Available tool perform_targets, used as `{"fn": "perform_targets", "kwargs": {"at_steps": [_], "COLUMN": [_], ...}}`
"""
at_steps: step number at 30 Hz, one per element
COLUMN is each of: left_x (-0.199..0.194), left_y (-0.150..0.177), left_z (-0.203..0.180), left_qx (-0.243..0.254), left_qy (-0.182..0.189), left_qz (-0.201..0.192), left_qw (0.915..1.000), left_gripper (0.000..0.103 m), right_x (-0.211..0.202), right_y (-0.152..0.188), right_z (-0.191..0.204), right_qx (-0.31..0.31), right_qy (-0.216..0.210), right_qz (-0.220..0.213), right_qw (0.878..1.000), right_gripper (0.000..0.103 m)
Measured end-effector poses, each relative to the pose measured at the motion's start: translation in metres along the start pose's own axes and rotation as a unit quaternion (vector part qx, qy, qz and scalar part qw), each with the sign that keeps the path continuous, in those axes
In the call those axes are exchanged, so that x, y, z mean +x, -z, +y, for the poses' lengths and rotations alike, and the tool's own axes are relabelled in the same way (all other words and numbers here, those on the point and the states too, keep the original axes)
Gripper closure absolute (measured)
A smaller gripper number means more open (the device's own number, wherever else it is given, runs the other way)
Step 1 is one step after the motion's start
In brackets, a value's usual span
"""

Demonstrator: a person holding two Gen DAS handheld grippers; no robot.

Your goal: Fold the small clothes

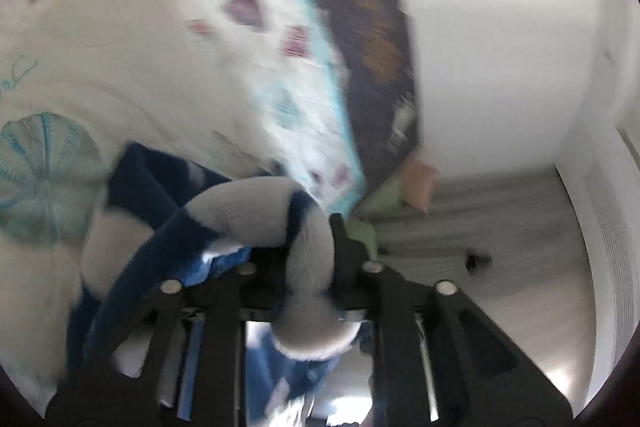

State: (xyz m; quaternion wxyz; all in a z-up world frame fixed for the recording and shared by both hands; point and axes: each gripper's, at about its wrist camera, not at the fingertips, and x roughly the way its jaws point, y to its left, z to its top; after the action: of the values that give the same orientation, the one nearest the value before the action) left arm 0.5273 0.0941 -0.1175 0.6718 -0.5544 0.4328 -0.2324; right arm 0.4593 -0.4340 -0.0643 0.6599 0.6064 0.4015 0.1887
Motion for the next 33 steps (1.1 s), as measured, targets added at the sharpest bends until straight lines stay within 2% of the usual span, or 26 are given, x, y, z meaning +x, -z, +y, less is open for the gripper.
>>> {"fn": "perform_targets", "kwargs": {"at_steps": [1, 2, 4, 5, 7, 8, 9, 10, 11, 12, 13, 14, 15, 16, 18, 19, 20, 21, 22, 24, 26, 27, 28, 30, 31, 33], "left_x": [0.015, 0.027, 0.039, 0.038, 0.029, 0.022, 0.013, 0.004, -0.004, -0.012, -0.018, -0.021, -0.019, -0.014, 0.009, 0.018, 0.035, 0.047, 0.057, 0.08, 0.096, 0.097, 0.096, 0.08, 0.062, 0.035], "left_y": [-0.007, -0.012, -0.018, -0.019, -0.022, -0.024, -0.025, -0.026, -0.027, -0.026, -0.023, -0.021, -0.019, -0.016, 0.002, 0.008, 0.019, 0.025, 0.03, 0.031, 0.021, 0.015, 0.006, -0.008, -0.012, -0.013], "left_z": [0.02, 0.04, 0.061, 0.06, 0.048, 0.04, 0.029, 0.02, 0.012, 0.005, -0.001, -0.005, -0.008, -0.012, -0.026, -0.031, -0.038, -0.042, -0.045, -0.048, -0.038, -0.028, -0.018, -0.003, -0.003, -0.008], "left_qx": [-0.037, -0.069, -0.093, -0.087, -0.053, -0.031, -0.006, 0.014, 0.028, 0.042, 0.05, 0.057, 0.063, 0.077, 0.126, 0.145, 0.176, 0.195, 0.211, 0.231, 0.22, 0.2, 0.168, 0.114, 0.113, 0.141], "left_qy": [-0.009, -0.011, 0.025, 0.042, 0.073, 0.079, 0.082, 0.088, 0.097, 0.111, 0.124, 0.138, 0.148, 0.158, 0.161, 0.157, 0.138, 0.119, 0.096, 0.06, 0.003, -0.022, -0.035, -0.029, -0.017, -0.034], "left_qz": [0.001, 0.009, 0.034, 0.038, 0.049, 0.05, 0.042, 0.032, 0.026, 0.021, 0.022, 0.032, 0.044, 0.068, 0.143, 0.171, 0.207, 0.217, 0.213, 0.197, 0.165, 0.145, 0.125, 0.09, 0.065, 0.033], "left_qw": [0.9993, 0.9975, 0.9947, 0.9946, 0.9947, 0.9951, 0.9957, 0.9955, 0.9946, 0.9928, 0.9908, 0.9883, 0.986, 0.9821, 0.9684, 0.9619, 0.9525, 0.9491, 0.9492, 0.9508, 0.9615, 0.9688, 0.9773, 0.989, 0.9913, 0.9889], "left_gripper": [0.065, 0.065, 0.071, 0.071, 0.058, 0.055, 0.049, 0.044, 0.042, 0.039, 0.038, 0.038, 0.038, 0.038, 0.038, 0.038, 0.038, 0.038, 0.038, 0.038, 0.038, 0.041, 0.056, 0.063, 0.062, 0.057], "right_x": [0.007, 0.02, 0.033, 0.037, 0.031, 0.026, 0.018, 0.012, 0.004, -0.004, -0.007, -0.007, -0.001, 0.015, 0.045, 0.062, 0.092, 0.113, 0.143, 0.181, 0.215, 0.226, 0.234, 0.243, 0.245, 0.248], "right_y": [-0.009, -0.023, -0.035, -0.039, -0.04, -0.039, -0.037, -0.034, -0.028, -0.018, -0.011, 0.008, 0.023, 0.045, 0.076, 0.088, 0.101, 0.106, 0.107, 0.098, 0.073, 0.055, 0.04, 0.02, 0.021, 0.038], "right_z": [-0.013, -0.035, -0.064, -0.075, -0.078, -0.071, -0.056, -0.044, -0.026, -0.002, 0.01, 0.034, 0.048, 0.062, 0.071, 0.073, 0.072, 0.068, 0.061, 0.051, 0.049, 0.052, 0.053, 0.045, 0.045, 0.058], "right_qx": [0.015, 0.041, 0.063, 0.061, 0.044, 0.022, -0.014, -0.042, -0.081, -0.133, -0.162, -0.226, -0.276, -0.335, -0.386, -0.403, -0.425, -0.434, -0.436, -0.425, -0.406, -0.394, -0.382, -0.338, -0.338, -0.393], "right_qy": [0.008, 0.045, 0.118, 0.148, 0.129, 0.14, 0.173, 0.199, 0.238, 0.282, 0.298, 0.312, 0.315, 0.308, 0.297, 0.297, 0.311, 0.328, 0.359, 0.392, 0.408, 0.411, 0.423, 0.46, 0.467, 0.498], "right_qz": [-0.005, -0.01, 0.002, 0.021, 0.029, 0.028, 0.017, 0.004, -0.019, -0.049, -0.061, -0.065, -0.04, 0.024, 0.12, 0.147, 0.188, 0.211, 0.233, 0.242, 0.218, 0.181, 0.144, 0.086, 0.074, 0.041], "right_qw": [1.0, 0.998, 0.991, 0.987, 0.99, 0.989, 0.985, 0.979, 0.968, 0.949, 0.939, 0.92, 0.907, 0.89, 0.865, 0.853, 0.829, 0.812, 0.792, 0.779, 0.788, 0.802, 0.809, 0.817, 0.813, 0.771], "right_gripper": [0.085, 0.082, 0.08, 0.083, 0.082, 0.078, 0.074, 0.06, 0.043, 0.038, 0.035, 0.035, 0.035, 0.033, 0.033, 0.033, 0.033, 0.033, 0.033, 0.033, 0.034, 0.034, 0.034, 0.034, 0.034, 0.034]}}
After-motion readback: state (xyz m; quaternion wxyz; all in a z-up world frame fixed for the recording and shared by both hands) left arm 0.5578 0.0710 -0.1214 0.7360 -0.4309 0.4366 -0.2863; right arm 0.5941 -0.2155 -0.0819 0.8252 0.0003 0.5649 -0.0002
